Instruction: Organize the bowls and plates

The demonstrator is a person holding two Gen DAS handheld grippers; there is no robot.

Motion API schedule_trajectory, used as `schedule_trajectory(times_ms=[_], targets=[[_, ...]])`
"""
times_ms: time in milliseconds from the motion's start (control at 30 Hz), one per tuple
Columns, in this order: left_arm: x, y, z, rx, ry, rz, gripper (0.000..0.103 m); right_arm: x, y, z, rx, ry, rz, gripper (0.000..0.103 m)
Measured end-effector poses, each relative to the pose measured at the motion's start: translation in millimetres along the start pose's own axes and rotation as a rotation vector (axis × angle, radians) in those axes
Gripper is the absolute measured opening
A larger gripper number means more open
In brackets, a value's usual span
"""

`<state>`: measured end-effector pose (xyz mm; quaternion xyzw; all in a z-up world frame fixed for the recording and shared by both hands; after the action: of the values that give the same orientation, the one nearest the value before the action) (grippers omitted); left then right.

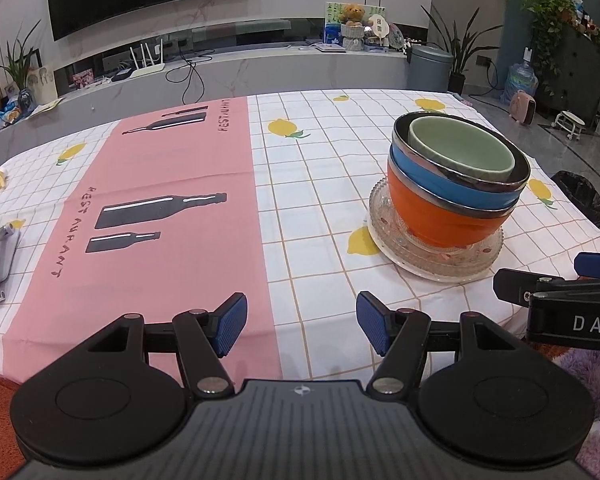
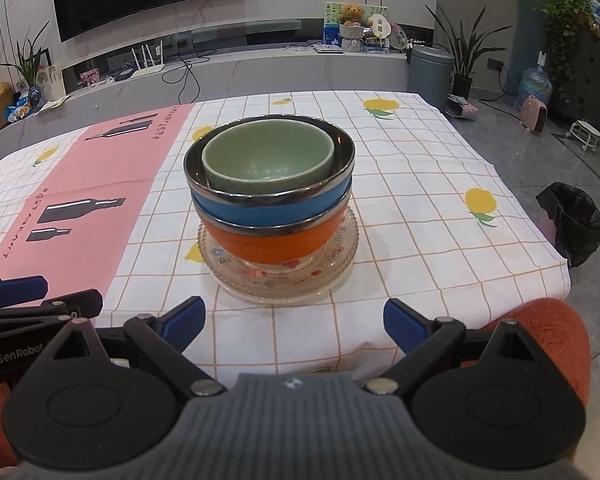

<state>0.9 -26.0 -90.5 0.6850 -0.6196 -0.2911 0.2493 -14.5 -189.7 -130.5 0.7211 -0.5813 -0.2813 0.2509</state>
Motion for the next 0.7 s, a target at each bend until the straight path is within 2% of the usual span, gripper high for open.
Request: schedule_trajectory(times_ms=[700], targets=[[-4.4,-1.3,0.7,-0.001,0.021,-0.006,0.074,-4.8,-0.5,1.2,0.000,0.023,-0.013,0.094]])
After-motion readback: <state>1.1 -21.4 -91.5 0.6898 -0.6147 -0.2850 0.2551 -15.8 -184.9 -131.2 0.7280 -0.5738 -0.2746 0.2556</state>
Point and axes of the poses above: each gripper's, at about its wrist camera, not at the fingertips, and y roughly against the way its jaws point, x to its right, z to its underside, the point moved 7 cm from there along -y, roughly the way its jaws point, and after that the axes turned 7 degrees about -z, right-handed, at the moved point
